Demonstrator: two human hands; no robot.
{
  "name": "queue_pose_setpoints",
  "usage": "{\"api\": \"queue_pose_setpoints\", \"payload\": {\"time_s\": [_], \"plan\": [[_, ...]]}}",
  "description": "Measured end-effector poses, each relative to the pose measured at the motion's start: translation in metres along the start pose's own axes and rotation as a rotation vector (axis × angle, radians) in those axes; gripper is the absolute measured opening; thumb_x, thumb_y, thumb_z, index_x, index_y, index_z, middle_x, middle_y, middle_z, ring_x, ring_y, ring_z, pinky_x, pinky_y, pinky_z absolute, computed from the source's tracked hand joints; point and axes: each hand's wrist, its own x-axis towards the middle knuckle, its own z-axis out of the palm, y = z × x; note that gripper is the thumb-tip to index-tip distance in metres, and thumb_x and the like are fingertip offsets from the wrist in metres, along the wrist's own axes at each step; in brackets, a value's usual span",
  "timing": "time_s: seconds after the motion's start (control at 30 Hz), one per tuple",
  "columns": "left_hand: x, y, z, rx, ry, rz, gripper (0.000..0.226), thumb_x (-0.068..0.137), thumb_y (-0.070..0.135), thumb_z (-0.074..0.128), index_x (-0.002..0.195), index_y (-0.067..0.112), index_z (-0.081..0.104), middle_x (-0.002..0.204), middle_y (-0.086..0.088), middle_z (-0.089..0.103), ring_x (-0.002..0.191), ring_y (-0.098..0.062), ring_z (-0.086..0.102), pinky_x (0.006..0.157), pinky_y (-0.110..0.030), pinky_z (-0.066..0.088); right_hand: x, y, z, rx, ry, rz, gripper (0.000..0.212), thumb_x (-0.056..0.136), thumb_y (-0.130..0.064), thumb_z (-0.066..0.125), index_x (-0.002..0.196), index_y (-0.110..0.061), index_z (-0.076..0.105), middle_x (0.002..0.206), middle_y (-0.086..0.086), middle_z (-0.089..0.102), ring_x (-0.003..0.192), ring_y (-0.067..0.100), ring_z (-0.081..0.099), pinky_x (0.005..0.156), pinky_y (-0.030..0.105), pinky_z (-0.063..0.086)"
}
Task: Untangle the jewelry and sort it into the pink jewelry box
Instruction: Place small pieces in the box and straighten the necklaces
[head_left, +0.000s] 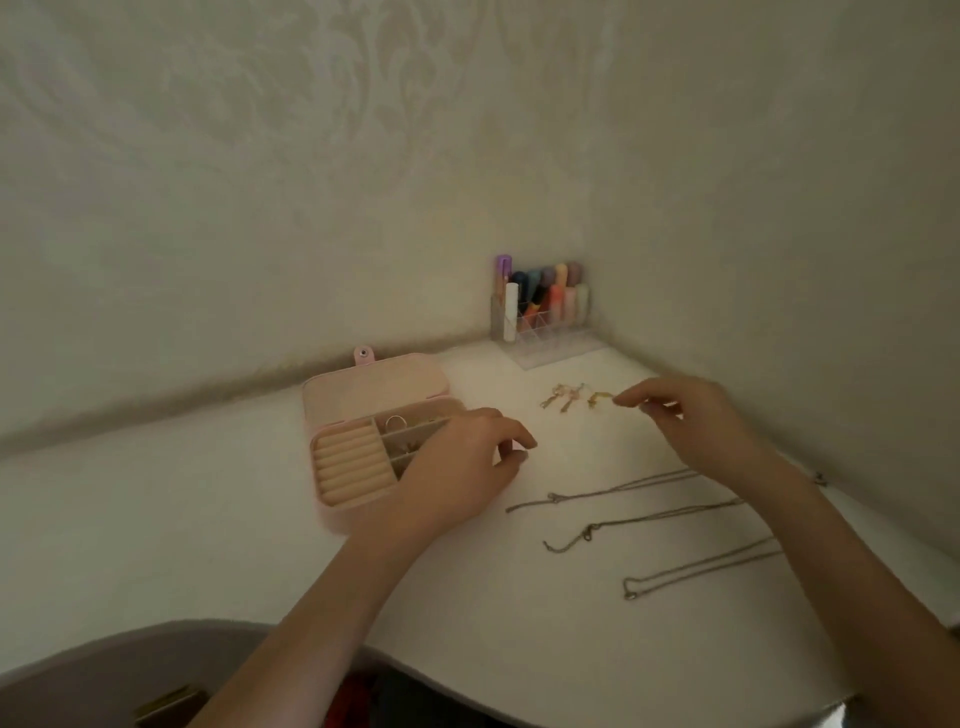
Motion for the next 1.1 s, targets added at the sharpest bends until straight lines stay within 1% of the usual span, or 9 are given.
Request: {"api": "queue_pose_setpoints", "payload": {"time_s": [0.2, 0.33, 0.47, 0.6, 0.67, 0.77, 0.9, 1.03, 1.1], "plan": [[0.038, 0.044, 0.037, -0.071, -0.1, 0.138, 0.022, 0.093, 0.022, 0.054, 0.112, 0.023, 0.066, 0.09, 0.007, 0.057, 0.076, -0.008, 0.044, 0.076, -0.027, 0.043, -0.033, 0.055, -0.053, -0.077, 0.229, 0.227, 0.029, 0.088, 0.014, 0.049, 0.098, 0.0, 0.072, 0.103, 0.017, 0.07, 0.092, 0.021, 0.061, 0.07, -0.004, 0.037], [0.059, 0.07, 0.059, -0.103, -0.108, 0.206, 0.023, 0.094, 0.02, 0.052, 0.113, 0.02, 0.065, 0.096, 0.002, 0.058, 0.076, -0.008, 0.044, 0.07, -0.024, 0.036, -0.041, 0.064, -0.051, -0.182, 0.151, 0.327, 0.021, 0.089, 0.001, 0.058, 0.106, 0.0, 0.07, 0.103, 0.015, 0.069, 0.09, 0.024, 0.063, 0.072, 0.014, 0.038], [0.072, 0.079, 0.073, -0.116, -0.11, 0.216, 0.023, 0.094, 0.019, 0.051, 0.111, 0.019, 0.065, 0.097, 0.001, 0.059, 0.075, -0.008, 0.044, 0.068, -0.022, 0.034, -0.038, 0.072, -0.042, -0.421, 0.011, 0.347, 0.016, 0.088, -0.016, 0.064, 0.09, -0.002, 0.073, 0.089, 0.016, 0.07, 0.081, 0.03, 0.063, 0.068, 0.028, 0.038], [0.071, 0.071, 0.084, -0.164, -0.093, 0.206, 0.02, 0.093, 0.019, 0.053, 0.106, 0.022, 0.068, 0.091, 0.006, 0.058, 0.072, -0.005, 0.044, 0.069, -0.023, 0.038, -0.035, 0.08, -0.038, -0.473, 0.028, 0.359, 0.01, 0.08, -0.005, 0.062, 0.08, -0.006, 0.072, 0.087, 0.017, 0.071, 0.078, 0.033, 0.065, 0.072, 0.034, 0.051], [0.071, 0.065, 0.086, -0.235, -0.075, 0.181, 0.019, 0.091, 0.017, 0.055, 0.103, 0.023, 0.069, 0.087, 0.008, 0.057, 0.07, -0.004, 0.046, 0.069, -0.019, 0.041, -0.037, 0.081, -0.036, -0.426, 0.098, 0.363, 0.017, 0.083, -0.001, 0.06, 0.088, -0.009, 0.074, 0.091, 0.012, 0.072, 0.078, 0.027, 0.065, 0.075, 0.034, 0.052], [0.073, 0.059, 0.085, -0.324, -0.05, 0.121, 0.019, 0.091, 0.015, 0.056, 0.102, 0.021, 0.071, 0.084, 0.009, 0.059, 0.067, 0.002, 0.048, 0.064, -0.008, 0.036, -0.04, 0.078, -0.034, -0.384, 0.134, 0.35, 0.028, 0.085, 0.004, 0.056, 0.099, -0.014, 0.072, 0.086, 0.005, 0.066, 0.075, 0.014, 0.054, 0.071, 0.024, 0.042], [0.073, 0.058, 0.086, -0.445, -0.033, 0.04, 0.017, 0.09, 0.013, 0.058, 0.102, 0.018, 0.07, 0.079, 0.012, 0.058, 0.067, 0.001, 0.05, 0.063, -0.005, 0.038, -0.035, 0.073, -0.031, -0.343, 0.127, 0.28, 0.032, 0.087, 0.006, 0.049, 0.101, -0.017, 0.066, 0.081, 0.002, 0.057, 0.075, 0.018, 0.053, 0.065, 0.027, 0.035], [0.077, 0.057, 0.082, -0.724, 0.003, -0.09, 0.018, 0.089, 0.013, 0.061, 0.106, 0.018, 0.065, 0.09, 0.004, 0.067, 0.085, -0.006, 0.061, 0.077, -0.011, 0.045, -0.022, 0.048, -0.024, 0.187, 0.139, 0.281, 0.032, 0.091, 0.004, 0.049, 0.093, -0.024, 0.063, 0.079, 0.001, 0.054, 0.068, 0.017, 0.059, 0.064, 0.036, 0.053], [0.08, 0.055, 0.079, -0.821, -0.053, -0.161, 0.021, 0.089, 0.017, 0.062, 0.11, 0.02, 0.063, 0.098, 0.001, 0.07, 0.095, -0.011, 0.064, 0.088, -0.022, 0.048, -0.013, 0.031, -0.023, 0.414, 0.103, 0.248, 0.027, 0.089, 0.007, 0.054, 0.096, -0.017, 0.064, 0.077, 0.004, 0.055, 0.068, 0.016, 0.062, 0.066, 0.027, 0.057]]}}
